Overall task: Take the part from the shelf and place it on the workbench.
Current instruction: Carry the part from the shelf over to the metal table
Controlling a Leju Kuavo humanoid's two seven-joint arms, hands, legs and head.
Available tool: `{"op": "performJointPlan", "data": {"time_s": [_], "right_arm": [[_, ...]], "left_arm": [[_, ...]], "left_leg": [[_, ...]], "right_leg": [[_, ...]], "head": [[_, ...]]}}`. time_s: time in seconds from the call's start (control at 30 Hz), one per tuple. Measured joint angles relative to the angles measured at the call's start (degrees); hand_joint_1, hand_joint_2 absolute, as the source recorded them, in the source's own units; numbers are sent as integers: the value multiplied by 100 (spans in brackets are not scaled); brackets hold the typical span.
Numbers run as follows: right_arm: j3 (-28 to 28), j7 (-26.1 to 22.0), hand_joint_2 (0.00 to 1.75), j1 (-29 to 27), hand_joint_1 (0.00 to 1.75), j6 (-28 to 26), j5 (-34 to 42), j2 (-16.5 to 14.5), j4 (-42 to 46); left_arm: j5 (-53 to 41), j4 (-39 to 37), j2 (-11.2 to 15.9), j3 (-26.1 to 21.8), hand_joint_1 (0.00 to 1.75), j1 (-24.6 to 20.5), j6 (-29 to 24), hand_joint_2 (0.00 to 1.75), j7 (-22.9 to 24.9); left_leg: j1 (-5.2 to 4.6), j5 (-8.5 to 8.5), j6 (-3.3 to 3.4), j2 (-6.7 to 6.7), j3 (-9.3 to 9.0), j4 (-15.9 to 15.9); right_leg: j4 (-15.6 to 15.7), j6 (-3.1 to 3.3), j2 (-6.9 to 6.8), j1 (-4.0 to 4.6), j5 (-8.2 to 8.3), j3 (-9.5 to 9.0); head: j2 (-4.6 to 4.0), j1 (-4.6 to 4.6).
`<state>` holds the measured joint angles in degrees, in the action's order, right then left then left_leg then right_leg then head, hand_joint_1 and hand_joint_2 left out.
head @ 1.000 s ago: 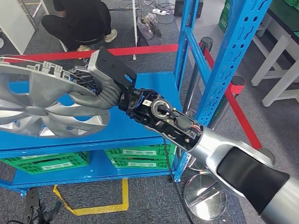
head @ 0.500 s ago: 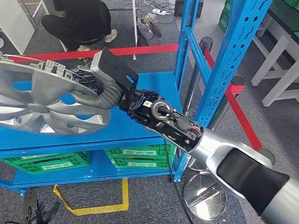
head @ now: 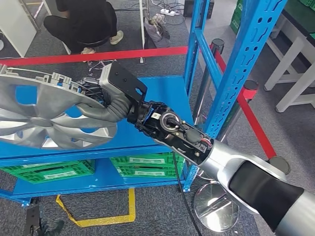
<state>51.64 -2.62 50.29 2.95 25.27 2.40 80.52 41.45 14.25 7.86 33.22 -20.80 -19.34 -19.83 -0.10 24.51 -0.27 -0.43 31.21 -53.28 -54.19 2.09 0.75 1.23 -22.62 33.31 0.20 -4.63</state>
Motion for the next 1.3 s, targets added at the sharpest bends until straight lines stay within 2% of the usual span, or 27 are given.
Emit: {"op": "performJointPlan", "data": {"time_s": [0.37,1.3], "right_arm": [[3,-139,175,-112,175,106,14,0,-144],[4,-355,175,-140,175,182,-225,-146,-321]], "left_arm": [[32,0,-57,0,0,275,-67,175,-4],[53,0,-131,0,0,220,-62,175,170]], "left_leg": [[0,0,0,-3,1,0],[0,0,0,-4,1,0]], "right_leg": [[0,-2,-5,0,-1,0],[0,-2,-6,0,-1,-2]], "head": [[0,0],[0,1]]}}
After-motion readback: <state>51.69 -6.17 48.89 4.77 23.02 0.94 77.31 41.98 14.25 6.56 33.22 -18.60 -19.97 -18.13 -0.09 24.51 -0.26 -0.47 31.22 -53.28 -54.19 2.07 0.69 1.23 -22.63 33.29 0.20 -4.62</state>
